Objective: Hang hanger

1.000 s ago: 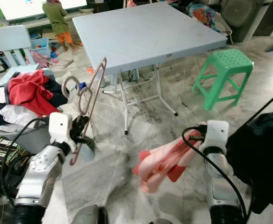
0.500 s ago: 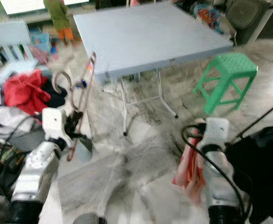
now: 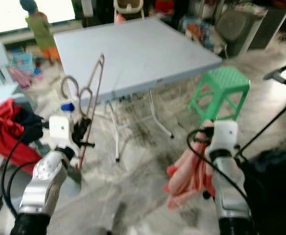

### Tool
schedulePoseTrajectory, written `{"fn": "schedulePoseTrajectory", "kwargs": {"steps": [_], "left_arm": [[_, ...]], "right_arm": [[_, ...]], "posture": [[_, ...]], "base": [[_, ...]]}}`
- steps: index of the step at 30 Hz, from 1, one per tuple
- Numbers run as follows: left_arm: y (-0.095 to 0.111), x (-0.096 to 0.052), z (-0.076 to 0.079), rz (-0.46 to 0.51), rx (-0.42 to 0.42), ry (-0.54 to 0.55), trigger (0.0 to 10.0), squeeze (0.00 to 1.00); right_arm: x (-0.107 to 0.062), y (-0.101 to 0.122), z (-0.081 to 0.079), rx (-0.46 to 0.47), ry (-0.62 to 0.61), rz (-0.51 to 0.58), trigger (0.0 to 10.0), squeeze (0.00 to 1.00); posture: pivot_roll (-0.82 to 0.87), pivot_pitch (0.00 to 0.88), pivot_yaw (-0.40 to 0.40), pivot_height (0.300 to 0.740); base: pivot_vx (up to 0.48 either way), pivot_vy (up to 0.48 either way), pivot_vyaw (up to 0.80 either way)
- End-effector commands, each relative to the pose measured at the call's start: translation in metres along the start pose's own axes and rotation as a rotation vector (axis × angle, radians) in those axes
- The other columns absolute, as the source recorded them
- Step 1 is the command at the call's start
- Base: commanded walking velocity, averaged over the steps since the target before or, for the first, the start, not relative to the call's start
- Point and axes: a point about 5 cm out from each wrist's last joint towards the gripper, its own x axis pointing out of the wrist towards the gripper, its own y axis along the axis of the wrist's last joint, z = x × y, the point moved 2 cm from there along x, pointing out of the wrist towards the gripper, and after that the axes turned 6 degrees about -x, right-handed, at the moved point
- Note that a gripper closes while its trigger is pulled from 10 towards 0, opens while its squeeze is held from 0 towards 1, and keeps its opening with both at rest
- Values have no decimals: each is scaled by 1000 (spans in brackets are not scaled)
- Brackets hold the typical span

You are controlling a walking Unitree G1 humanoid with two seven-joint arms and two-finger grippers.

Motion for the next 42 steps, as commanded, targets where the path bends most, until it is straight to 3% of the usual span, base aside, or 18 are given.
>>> {"fn": "schedulePoseTrajectory", "kwargs": {"steps": [1, 13, 20, 32, 42], "left_arm": [[14, 4, 5, 58, 14, -13, 10000, 0], [24, 10, 9, 92, 12, -16, 10000, 0], [32, 12, 12, 120, 15, -10, 10000, 0], [31, 11, 14, 116, 15, -12, 10000, 0], [36, 13, 12, 130, 15, 9, 10000, 0]], "right_arm": [[3, 13, 4, -5, -2, 50, 10000, 0], [17, 33, 3, -16, -3, 126, 10000, 0], [26, 57, 3, -38, 14, 213, 10000, 0], [35, 76, 3, -37, 0, 271, 10000, 0], [59, 117, 7, -69, 45, 385, 10000, 0]], "posture": [[-7, 0, 9, 740], [3, 0, 2, 740], [8, 0, 5, 740], [14, 0, 2, 740], [19, 0, -2, 740]], "base": [[480, 0, 569], [480, 0, 491], [480, 0, 0], [480, 0, 0], [480, 0, 0]]}}
